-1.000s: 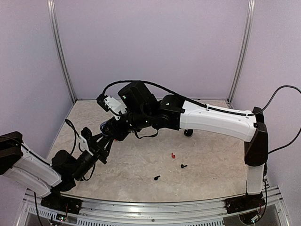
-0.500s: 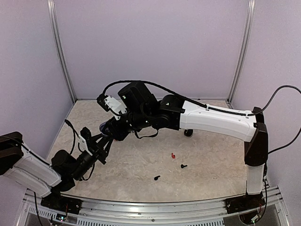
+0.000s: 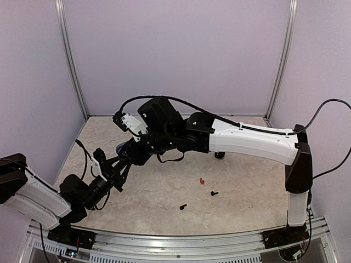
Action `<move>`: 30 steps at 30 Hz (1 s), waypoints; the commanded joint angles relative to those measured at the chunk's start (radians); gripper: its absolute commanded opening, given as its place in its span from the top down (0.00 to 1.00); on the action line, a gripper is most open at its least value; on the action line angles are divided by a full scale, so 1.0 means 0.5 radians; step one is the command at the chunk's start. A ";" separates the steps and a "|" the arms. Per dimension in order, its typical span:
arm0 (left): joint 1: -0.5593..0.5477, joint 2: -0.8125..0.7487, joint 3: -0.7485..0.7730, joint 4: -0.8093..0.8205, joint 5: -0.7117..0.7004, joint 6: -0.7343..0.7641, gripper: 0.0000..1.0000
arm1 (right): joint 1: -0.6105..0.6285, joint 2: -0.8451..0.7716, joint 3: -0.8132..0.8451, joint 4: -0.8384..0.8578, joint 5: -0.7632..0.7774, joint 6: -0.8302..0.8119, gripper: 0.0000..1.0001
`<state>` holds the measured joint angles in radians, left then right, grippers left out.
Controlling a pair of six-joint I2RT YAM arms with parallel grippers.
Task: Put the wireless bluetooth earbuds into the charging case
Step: Insert the left earbud into the left side groove of the charging case, then adjust the left earbud in the left side groove of the charging case.
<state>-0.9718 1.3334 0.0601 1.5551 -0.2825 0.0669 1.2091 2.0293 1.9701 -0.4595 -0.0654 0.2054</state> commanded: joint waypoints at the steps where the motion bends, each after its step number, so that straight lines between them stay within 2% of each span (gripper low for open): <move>1: 0.011 -0.010 -0.025 0.590 0.065 -0.028 1.00 | 0.021 -0.155 -0.097 0.138 -0.050 -0.047 0.61; 6: 0.019 -0.037 -0.047 0.587 0.107 -0.039 1.00 | 0.021 -0.311 -0.246 0.231 -0.091 -0.151 0.60; 10: 0.035 -0.079 -0.070 0.561 0.176 -0.070 1.00 | 0.005 -0.448 -0.387 0.264 -0.126 -0.244 0.55; 14: 0.055 -0.168 -0.068 0.402 0.332 -0.120 1.00 | -0.046 -0.566 -0.509 0.259 -0.240 -0.373 0.54; 20: 0.064 -0.404 0.049 -0.063 0.712 -0.217 1.00 | -0.056 -0.679 -0.599 0.159 -0.455 -0.747 0.62; 23: 0.066 -0.474 0.094 -0.207 0.791 -0.258 1.00 | -0.045 -0.705 -0.611 0.146 -0.575 -0.831 0.68; 30: 0.069 -0.530 0.165 -0.385 0.907 -0.285 1.00 | 0.095 -0.657 -0.500 0.062 -0.436 -0.994 0.75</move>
<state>-0.9436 1.0775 0.1108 1.4254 0.1028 -0.0547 1.2121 1.7058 1.6768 -0.3817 -0.3031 -0.2134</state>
